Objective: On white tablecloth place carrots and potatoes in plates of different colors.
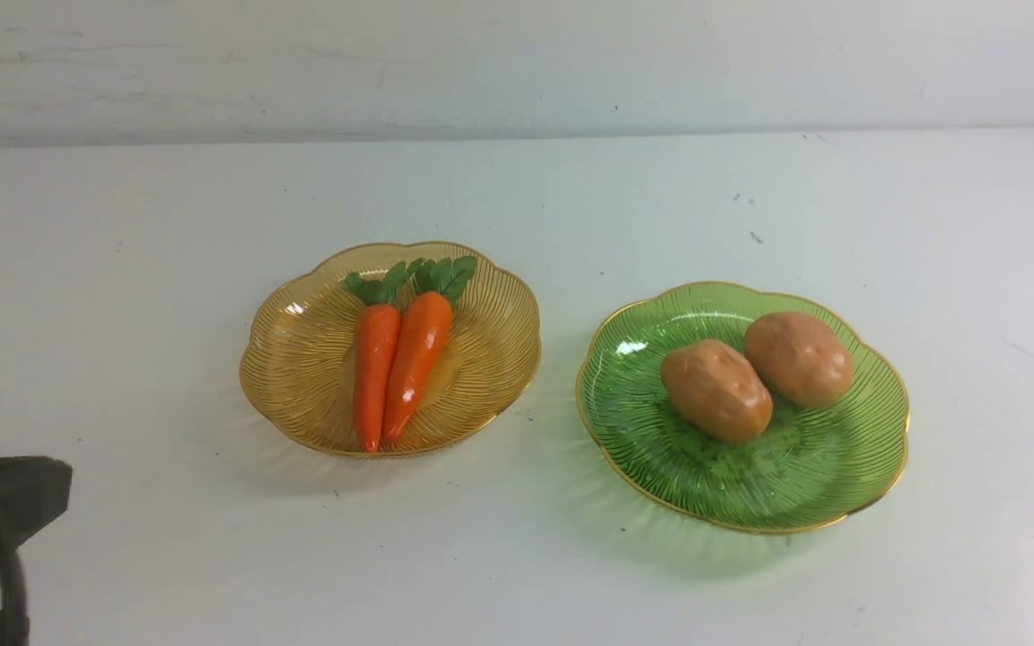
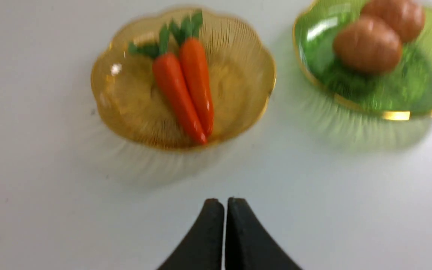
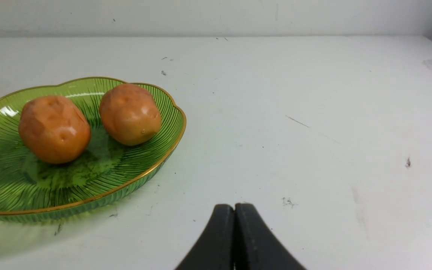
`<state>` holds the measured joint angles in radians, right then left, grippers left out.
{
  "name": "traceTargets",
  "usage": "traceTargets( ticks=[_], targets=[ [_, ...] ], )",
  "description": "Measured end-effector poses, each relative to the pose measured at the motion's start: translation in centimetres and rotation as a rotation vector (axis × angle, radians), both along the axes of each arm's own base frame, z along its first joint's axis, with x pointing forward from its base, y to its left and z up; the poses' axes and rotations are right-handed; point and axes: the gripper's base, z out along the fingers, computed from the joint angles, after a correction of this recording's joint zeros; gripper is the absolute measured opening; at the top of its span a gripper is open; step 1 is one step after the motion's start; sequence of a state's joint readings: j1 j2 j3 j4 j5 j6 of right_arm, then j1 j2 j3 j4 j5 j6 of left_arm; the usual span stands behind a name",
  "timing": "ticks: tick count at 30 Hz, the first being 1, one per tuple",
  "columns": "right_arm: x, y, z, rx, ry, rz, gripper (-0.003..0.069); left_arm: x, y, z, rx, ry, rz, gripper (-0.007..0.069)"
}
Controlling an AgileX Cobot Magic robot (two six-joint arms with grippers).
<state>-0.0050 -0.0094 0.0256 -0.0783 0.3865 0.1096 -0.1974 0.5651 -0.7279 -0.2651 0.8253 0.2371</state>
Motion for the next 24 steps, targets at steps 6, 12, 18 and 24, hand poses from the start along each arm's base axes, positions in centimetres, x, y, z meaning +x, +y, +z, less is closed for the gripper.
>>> traceTargets(
  ticks=[6,12,18,24],
  targets=[
    [0.0,0.0,0.0,0.0,0.0,0.0,-0.0015,-1.5,0.0,-2.3,-0.256,-0.184,0.059,-0.0003],
    [0.0,0.0,0.0,0.0,0.0,0.0,-0.0015,-2.0,0.0,-4.3,-0.306,-0.166,0.066,-0.0003],
    [0.0,0.0,0.0,0.0,0.0,0.0,-0.0015,-1.8,0.7,-5.5,-0.143,-0.216,0.081,-0.0003],
    [0.0,0.0,0.0,0.0,0.0,0.0,-0.0015,-2.8,1.8,-8.9,-0.059,-0.266,0.166,-0.0003]
  ],
)
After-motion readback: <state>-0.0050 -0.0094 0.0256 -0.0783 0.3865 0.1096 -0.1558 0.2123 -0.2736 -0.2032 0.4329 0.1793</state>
